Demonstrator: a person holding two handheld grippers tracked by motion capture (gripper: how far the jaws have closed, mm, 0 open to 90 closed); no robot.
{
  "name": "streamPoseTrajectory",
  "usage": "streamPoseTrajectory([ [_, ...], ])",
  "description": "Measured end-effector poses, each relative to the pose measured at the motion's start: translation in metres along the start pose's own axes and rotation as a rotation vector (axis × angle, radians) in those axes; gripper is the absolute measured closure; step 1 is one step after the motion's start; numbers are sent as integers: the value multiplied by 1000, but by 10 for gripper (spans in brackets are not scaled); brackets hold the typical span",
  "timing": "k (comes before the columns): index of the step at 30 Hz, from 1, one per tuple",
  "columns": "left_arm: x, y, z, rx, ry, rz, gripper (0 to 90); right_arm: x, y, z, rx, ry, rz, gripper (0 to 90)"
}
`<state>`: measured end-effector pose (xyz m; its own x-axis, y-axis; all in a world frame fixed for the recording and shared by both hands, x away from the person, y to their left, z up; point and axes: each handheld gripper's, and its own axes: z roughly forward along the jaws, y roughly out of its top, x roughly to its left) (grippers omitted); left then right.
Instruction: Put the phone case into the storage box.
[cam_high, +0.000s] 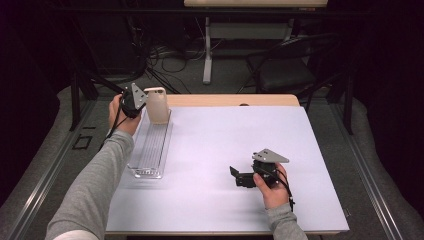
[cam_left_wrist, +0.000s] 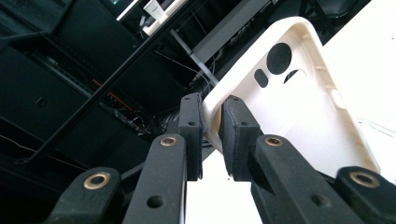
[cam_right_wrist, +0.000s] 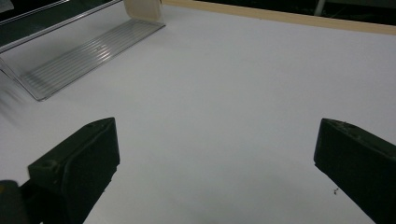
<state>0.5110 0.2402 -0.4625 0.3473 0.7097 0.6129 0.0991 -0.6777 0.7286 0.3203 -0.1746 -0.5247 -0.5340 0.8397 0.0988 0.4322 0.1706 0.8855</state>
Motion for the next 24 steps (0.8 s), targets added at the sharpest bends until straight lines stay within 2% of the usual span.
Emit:
streamPoseTrajectory([
  [12,-2,-4,3,0,-4,-1,794,1,-1,0,5,-1,0,2],
  [20,-1,-4,3,-6,-12,44,792,1,-1,1,6,4,1,3],
  [24,-1,-5,3,-5,-7,80,790,1,-2,2,7,4,-2,3],
])
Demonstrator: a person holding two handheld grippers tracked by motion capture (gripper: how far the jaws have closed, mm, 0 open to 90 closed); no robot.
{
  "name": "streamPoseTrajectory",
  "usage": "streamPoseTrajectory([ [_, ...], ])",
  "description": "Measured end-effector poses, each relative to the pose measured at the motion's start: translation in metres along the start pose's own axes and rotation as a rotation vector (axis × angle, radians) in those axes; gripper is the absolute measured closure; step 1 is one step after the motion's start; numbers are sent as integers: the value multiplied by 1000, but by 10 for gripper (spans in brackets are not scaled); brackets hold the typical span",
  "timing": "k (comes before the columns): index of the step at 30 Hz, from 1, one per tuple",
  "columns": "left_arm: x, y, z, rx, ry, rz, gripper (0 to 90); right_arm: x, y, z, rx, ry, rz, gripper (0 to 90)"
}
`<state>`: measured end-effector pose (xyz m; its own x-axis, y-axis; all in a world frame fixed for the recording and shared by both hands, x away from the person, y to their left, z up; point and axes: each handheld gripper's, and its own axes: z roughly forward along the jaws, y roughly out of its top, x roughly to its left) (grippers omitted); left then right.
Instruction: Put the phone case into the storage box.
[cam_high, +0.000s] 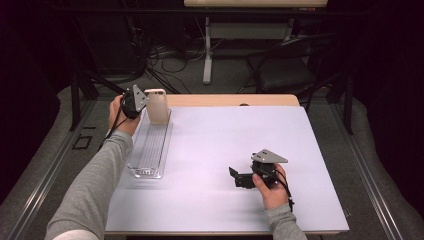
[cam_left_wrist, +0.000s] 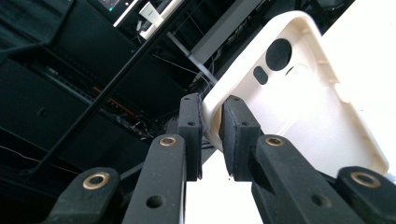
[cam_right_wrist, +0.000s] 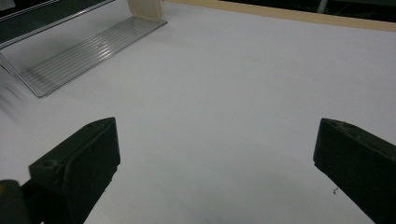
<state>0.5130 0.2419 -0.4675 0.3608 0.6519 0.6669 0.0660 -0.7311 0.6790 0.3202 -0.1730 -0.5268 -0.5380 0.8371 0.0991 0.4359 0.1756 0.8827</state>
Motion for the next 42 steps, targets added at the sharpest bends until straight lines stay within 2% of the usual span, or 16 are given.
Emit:
streamPoseTrajectory([
  [5,2,-2,1,4,4,23,788,0,0,0,5,0,1,5],
  [9,3,-3,1,4,1,8,787,1,-1,1,6,1,-5,5],
  [22,4,-3,2,4,-4,0,759,0,-1,1,7,-1,-2,5],
  [29,9,-5,1,-1,4,-31,705,1,-2,2,7,1,-3,5],
  [32,10,-5,1,1,5,-32,681,1,-2,2,7,1,-3,5],
  [36,11,-5,1,-20,14,-52,586,2,-2,2,8,2,-5,5],
  [42,11,-6,2,-18,11,-64,514,1,-1,1,6,0,-2,6],
])
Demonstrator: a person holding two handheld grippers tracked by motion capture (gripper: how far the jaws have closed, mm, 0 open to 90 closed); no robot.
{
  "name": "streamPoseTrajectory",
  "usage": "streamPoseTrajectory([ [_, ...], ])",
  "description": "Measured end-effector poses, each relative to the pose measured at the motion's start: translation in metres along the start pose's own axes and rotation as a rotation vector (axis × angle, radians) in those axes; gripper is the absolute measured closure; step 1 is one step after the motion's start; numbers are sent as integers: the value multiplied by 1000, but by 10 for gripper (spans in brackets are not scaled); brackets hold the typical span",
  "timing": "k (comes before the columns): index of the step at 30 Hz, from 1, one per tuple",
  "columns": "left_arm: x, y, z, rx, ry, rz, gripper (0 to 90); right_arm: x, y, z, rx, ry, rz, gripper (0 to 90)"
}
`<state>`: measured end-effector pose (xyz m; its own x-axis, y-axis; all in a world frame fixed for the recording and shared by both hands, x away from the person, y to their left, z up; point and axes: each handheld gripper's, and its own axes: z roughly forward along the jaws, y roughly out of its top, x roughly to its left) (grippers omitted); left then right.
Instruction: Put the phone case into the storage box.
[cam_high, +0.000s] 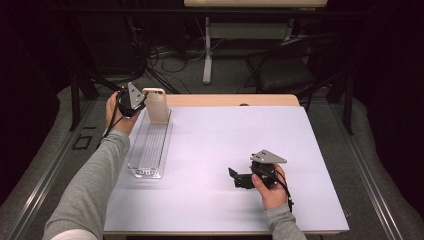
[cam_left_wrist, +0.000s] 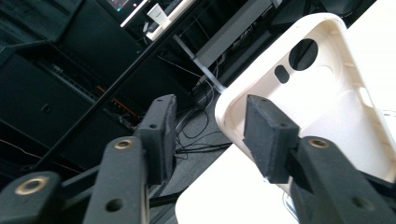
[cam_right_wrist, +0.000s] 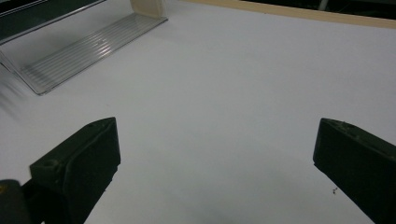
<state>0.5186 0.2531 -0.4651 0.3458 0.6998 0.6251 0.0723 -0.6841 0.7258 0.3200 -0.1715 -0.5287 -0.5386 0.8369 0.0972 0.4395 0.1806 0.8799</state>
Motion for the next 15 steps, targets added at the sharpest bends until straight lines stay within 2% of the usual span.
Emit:
streamPoseTrajectory([
  [4,1,-1,1,13,-4,-12,486,0,0,0,2,1,-4,7],
  [15,1,-3,1,8,-14,-7,426,1,0,0,5,2,-6,8],
])
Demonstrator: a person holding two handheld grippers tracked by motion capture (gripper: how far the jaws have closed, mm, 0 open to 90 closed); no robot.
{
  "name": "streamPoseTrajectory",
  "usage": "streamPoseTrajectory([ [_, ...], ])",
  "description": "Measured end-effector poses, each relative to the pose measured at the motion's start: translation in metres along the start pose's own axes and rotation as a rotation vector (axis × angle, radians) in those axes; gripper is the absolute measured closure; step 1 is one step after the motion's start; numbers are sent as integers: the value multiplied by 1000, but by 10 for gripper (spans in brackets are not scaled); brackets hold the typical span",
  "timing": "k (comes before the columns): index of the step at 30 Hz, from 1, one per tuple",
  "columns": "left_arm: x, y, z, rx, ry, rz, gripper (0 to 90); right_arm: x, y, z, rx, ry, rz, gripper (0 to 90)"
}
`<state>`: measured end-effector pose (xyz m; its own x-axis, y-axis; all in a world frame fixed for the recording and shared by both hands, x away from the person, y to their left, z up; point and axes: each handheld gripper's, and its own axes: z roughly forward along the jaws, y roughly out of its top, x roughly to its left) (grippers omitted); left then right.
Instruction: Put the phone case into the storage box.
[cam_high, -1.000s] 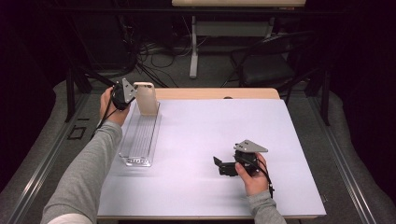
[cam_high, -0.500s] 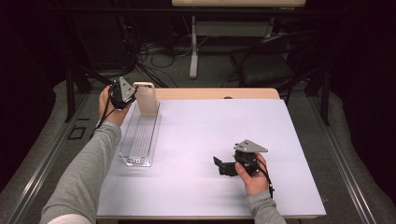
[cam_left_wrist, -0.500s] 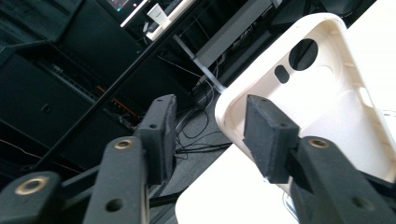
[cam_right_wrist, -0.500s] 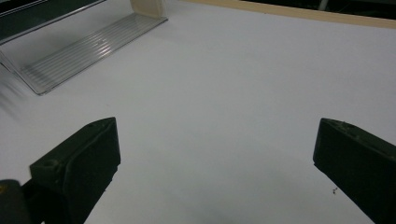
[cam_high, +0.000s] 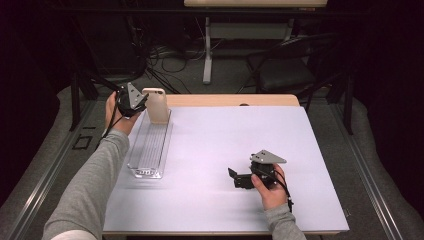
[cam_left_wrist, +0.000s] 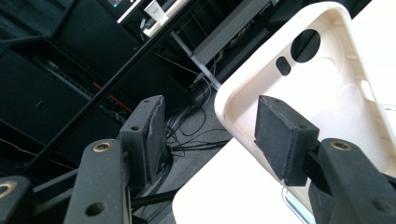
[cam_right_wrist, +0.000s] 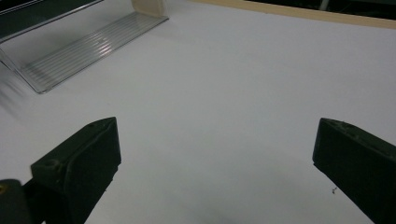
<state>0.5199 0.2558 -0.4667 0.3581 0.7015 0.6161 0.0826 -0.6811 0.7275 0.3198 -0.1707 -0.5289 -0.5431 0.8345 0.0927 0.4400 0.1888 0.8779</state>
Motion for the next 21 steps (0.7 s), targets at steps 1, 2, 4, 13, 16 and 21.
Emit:
streamPoseTrajectory([
  [1,0,0,0,2,1,1,425,0,0,0,0,0,-1,8],
  [2,0,0,0,5,-1,1,421,0,0,0,2,0,1,8],
  [4,-1,0,0,11,-7,0,417,0,0,0,1,0,1,10],
  [13,0,0,-1,23,-9,-1,398,1,0,1,2,2,-4,13],
  [16,2,-1,-2,26,-6,-20,398,1,0,1,4,2,-2,13],
  [21,3,-1,-3,20,-8,-16,399,1,0,1,1,3,-2,13],
])
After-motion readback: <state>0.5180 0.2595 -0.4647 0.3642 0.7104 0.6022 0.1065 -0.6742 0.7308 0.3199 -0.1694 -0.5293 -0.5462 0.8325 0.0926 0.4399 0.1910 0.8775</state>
